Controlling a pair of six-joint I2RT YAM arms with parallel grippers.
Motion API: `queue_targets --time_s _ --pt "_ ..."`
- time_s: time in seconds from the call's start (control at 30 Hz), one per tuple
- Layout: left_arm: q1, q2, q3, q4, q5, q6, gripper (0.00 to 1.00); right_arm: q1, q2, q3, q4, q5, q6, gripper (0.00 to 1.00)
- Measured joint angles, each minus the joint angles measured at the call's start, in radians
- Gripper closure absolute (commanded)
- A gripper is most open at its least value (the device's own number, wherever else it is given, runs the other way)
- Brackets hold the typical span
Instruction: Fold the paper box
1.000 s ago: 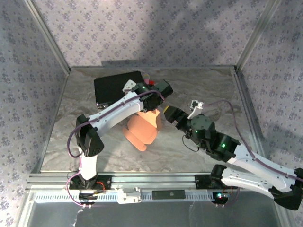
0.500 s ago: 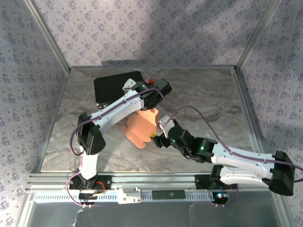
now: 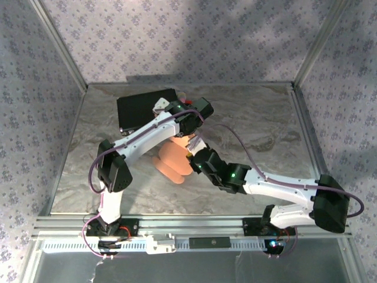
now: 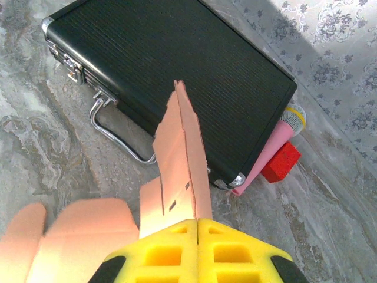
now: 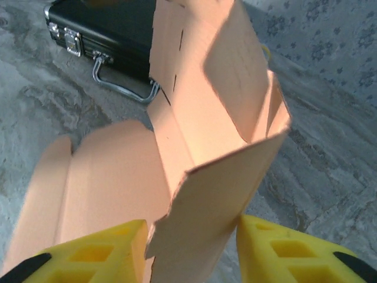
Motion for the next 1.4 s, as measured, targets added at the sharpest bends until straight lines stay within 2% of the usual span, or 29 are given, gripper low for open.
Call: queue_targets --time_s 0.17,0.43,0.57,0.77,0.83,0.87,0.9,0.93,0.97,1.0,1.03,1.13,1.2,1.3,1.4 --pt "0.01 0.0 0.0 0.001 -0.003 0.005 1.0 -0.002 0.0 0.0 -0.034 0.028 0.014 0.86" --pt "0.006 -0.027 -0.027 0.007 -0.003 0.053 1.0 -0.079 -0.076 -0.04 -0.05 -0.002 0.015 0.9" --pt "-0.004 -0.037 -0.027 0.023 -0.003 0.079 1.0 -0.12 -0.137 -0.064 -0.049 -0.068 0.0 1.0" --pt "-0.005 -0.037 -0.027 0.035 -0.004 0.101 1.0 -0.159 -0.156 -0.074 -0.048 -0.166 -0.019 1.0" --pt "-0.005 -0.037 -0.027 0.035 -0.004 0.116 0.9 -0.163 -0.159 -0.076 -0.049 -0.195 -0.032 1.0" --pt "-0.005 -0.037 -0.027 0.037 -0.004 0.123 0.8 -0.164 -0.161 -0.076 -0.049 -0.207 -0.039 1.0" --pt "-0.005 -0.037 -0.027 0.039 -0.004 0.133 0.57 -0.168 -0.163 -0.077 -0.049 -0.222 -0.049 1.0" --pt "-0.004 -0.039 -0.028 0.045 -0.005 0.154 0.41 -0.173 -0.166 -0.078 -0.052 -0.235 -0.057 1.0" --pt "-0.003 -0.047 -0.039 0.062 -0.006 0.185 0.26 -0.182 -0.171 -0.08 -0.055 -0.25 -0.069 1.0" --pt "0.002 -0.062 -0.06 0.088 -0.005 0.227 0.18 -0.195 -0.179 -0.084 -0.057 -0.271 -0.083 1.0" --pt "0.005 -0.087 -0.092 0.126 0.006 0.282 0.15 -0.208 -0.188 -0.09 -0.059 -0.289 -0.096 1.0" --pt "0.047 -0.226 -0.262 0.293 0.108 0.524 0.15 -0.259 -0.224 -0.112 -0.077 -0.359 -0.137 1.0" --pt "0.114 -0.355 -0.408 0.428 0.212 0.698 0.17 -0.293 -0.243 -0.122 -0.094 -0.403 -0.158 1.0" --pt "0.253 -0.531 -0.6 0.575 0.352 0.897 0.23 -0.336 -0.244 -0.128 -0.111 -0.454 -0.174 1.0" --pt "0.405 -0.627 -0.724 0.656 0.488 1.021 0.32 -0.363 -0.212 -0.128 -0.108 -0.483 -0.176 1.0"
